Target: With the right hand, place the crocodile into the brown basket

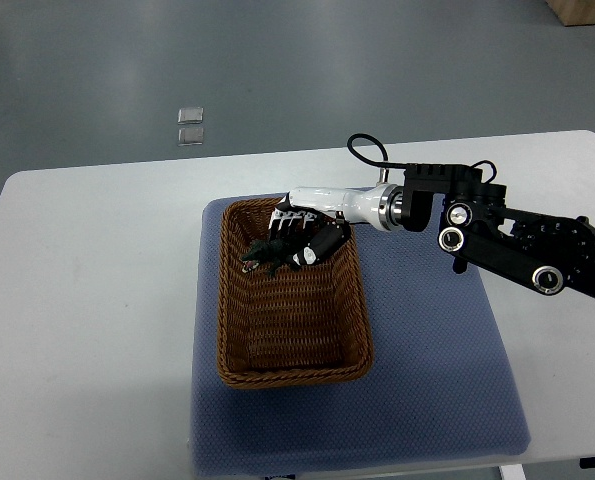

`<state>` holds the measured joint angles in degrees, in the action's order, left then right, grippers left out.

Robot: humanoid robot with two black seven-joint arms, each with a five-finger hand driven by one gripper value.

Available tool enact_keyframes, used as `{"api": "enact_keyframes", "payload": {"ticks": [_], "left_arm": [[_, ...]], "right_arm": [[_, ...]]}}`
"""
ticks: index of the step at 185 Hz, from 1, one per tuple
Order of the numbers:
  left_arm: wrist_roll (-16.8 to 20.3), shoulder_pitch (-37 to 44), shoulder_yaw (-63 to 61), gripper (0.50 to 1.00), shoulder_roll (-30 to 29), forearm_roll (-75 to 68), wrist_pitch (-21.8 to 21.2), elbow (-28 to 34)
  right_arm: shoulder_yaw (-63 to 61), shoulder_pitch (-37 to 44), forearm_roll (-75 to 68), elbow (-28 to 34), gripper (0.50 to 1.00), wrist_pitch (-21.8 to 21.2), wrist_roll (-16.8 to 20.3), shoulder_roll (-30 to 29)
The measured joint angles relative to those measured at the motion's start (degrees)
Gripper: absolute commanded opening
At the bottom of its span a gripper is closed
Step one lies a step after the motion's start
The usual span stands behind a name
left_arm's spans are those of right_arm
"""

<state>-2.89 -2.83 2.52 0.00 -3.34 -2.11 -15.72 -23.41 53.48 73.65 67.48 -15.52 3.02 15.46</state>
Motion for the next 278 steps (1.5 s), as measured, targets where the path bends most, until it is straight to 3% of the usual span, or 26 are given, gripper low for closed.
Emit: {"api": "enact_keyframes", "payload": {"ticks": [57, 80, 95, 113, 144, 189, 208, 247, 278], "left_arm": [[0.0, 0.0, 0.0, 1.000, 0.0, 0.0, 0.0, 0.0], [0.0, 0.0, 0.0, 1.000, 0.0, 0.0, 0.0, 0.0], [0.0, 0.0, 0.0, 1.000, 0.0, 0.0, 0.0, 0.0], [0.0, 0.0, 0.0, 1.000, 0.0, 0.0, 0.0, 0.0], [0.0, 0.0, 0.0, 1.000, 0.0, 0.0, 0.0, 0.0], [0.0, 0.0, 0.0, 1.000, 0.0, 0.0, 0.0, 0.0], [0.0, 0.0, 0.0, 1.000, 0.0, 0.0, 0.0, 0.0], [0.0, 0.0, 0.0, 1.000, 0.0, 0.0, 0.0, 0.0], [0.0, 0.0, -0.1, 1.000, 0.0, 0.0, 0.0, -0.1]], "right_arm": [[-0.1, -2.4, 0.0, -0.5, 0.500, 2.2, -0.4, -1.4], [-0.1, -3.9, 0.1, -0.6, 0.545, 2.5, -0.6, -1.5], [-0.2, -4.6, 0.1, -0.6, 0.621, 2.7, -0.9, -1.4], [-0.4, -5.0, 0.1, -0.6, 0.756, 2.8, -1.2, -1.3], [-0.9, -5.2, 0.1, -0.6, 0.815, 2.8, -1.7, -1.2], [-1.2, -5.5, 0.0, -0.6, 0.823, 2.8, -2.6, -0.7], [-3.0, -5.4, -0.5, -0.6, 0.850, 2.8, -2.7, -0.5], [-13.5, -5.4, -4.6, -1.4, 0.856, 2.8, -2.7, -0.4], [-24.2, -7.9, -18.1, -4.2, 0.858, 2.8, -2.7, -1.2]]}}
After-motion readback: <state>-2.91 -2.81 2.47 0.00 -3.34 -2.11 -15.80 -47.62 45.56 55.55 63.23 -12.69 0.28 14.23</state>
